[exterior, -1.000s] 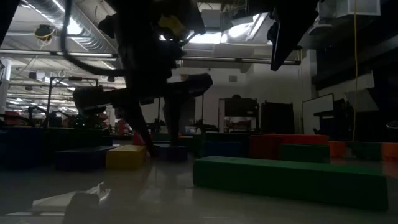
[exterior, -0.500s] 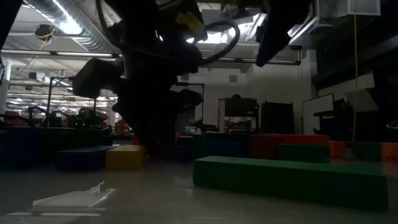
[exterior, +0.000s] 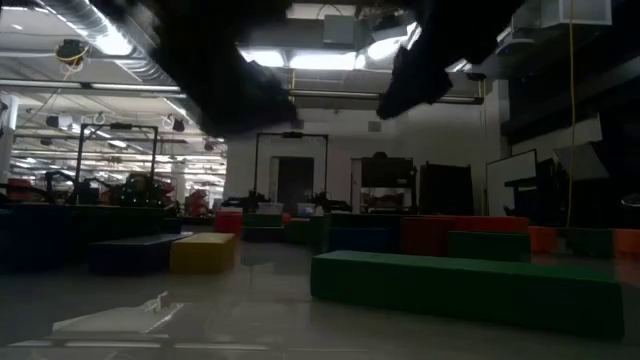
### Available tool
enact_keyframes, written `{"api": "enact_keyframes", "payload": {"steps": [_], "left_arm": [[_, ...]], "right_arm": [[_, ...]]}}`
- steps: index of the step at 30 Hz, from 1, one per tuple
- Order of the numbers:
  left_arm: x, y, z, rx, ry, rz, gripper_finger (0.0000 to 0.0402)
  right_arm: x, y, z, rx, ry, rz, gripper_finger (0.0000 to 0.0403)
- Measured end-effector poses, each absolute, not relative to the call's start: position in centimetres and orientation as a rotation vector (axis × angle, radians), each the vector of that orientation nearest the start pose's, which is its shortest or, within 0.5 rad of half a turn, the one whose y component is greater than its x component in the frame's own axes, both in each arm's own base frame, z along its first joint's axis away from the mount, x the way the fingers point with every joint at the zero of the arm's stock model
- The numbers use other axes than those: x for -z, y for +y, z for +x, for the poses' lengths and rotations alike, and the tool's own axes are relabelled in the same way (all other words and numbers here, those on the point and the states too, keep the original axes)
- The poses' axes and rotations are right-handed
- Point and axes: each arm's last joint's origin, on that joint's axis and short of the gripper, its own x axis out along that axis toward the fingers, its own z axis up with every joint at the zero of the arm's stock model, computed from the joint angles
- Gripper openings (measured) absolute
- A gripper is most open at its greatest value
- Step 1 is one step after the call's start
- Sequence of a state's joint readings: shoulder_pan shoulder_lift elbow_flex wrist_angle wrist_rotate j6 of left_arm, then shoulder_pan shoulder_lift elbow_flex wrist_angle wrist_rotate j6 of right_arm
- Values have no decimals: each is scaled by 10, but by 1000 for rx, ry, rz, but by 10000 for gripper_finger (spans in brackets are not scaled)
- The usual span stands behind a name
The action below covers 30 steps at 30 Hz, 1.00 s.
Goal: Sort blocks by size
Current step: Put the large violet block into the left transparent bin
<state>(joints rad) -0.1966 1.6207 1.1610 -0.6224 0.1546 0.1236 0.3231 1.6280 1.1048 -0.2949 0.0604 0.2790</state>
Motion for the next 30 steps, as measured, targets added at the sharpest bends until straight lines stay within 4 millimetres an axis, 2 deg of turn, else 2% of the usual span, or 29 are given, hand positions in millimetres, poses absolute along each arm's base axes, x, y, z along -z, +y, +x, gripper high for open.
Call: {"api": "enact_keyframes", "payload": {"steps": [6,11,16,22,30], "left_arm": [[-265,-83,272,323,1141,-32,88],[-282,-103,234,247,1253,-193,94],[-286,-123,202,128,1401,-323,96],[-283,-145,171,-40,1564,-402,97],[-282,-160,146,-238,1602,-451,101]], "right_arm": [[-201,111,340,-125,852,79,216],[-181,114,349,-143,863,38,216],[-171,114,351,-129,889,6,216],[-169,114,351,-127,894,4,216],[-169,114,351,-127,894,4,216]]}}
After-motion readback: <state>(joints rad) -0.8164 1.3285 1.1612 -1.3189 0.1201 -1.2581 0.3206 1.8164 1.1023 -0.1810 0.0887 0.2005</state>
